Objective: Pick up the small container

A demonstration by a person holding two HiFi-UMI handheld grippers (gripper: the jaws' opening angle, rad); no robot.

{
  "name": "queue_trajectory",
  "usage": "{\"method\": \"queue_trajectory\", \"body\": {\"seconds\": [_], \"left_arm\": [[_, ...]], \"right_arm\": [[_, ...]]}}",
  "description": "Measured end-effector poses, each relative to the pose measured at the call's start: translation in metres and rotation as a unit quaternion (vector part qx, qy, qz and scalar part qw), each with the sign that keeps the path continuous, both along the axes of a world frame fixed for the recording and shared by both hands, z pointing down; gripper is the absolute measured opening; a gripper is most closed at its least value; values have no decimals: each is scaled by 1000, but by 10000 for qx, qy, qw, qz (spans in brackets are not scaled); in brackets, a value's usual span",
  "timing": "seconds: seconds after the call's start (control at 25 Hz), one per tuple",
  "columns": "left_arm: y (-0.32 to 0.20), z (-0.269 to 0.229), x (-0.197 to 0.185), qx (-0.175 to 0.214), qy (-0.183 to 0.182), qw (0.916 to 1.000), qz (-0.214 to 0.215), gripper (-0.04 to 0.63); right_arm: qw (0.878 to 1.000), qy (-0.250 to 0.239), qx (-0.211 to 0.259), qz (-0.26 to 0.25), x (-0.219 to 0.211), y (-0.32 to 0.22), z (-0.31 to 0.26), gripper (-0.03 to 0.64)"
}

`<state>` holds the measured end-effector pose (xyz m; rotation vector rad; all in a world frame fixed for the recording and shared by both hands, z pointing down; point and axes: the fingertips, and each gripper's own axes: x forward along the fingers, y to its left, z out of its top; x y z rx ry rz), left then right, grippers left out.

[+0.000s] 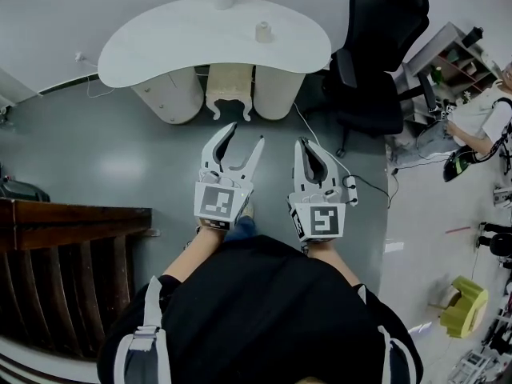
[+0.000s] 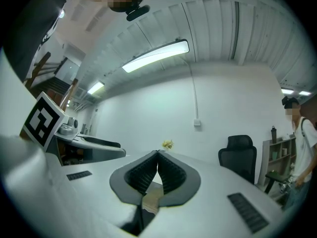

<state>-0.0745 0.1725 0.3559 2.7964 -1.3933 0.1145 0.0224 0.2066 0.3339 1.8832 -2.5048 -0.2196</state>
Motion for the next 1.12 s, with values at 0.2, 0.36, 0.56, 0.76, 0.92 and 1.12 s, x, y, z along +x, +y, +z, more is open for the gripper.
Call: {"method": "queue_trajectory", "body": {"seconds": [0.2, 0.36, 0.56, 0.76, 0.92, 1.12], "left_arm": [[-43, 1, -10, -11, 55, 9999, 124, 227], [-69, 0, -14, 49, -8, 9998, 175, 236], [-95, 4, -14, 45, 64, 9997, 227, 249], [-107, 13, -12, -92, 79, 9995, 302, 252], [-129, 12, -4, -16, 61, 9996, 268, 252], [-160, 20, 4, -103, 82, 9995, 273, 252]], "right_arm": [[9999, 15, 9, 147, -10, -38, 1, 21], [9997, 41, -25, 226, -12, -56, 3, 21], [9996, 51, -30, 289, -14, -76, 6, 21], [9995, 66, -39, 322, -14, -90, 9, 22], [9995, 43, -45, 323, -6, -109, 11, 21], [9997, 33, -46, 239, -1, -147, 17, 21]]}}
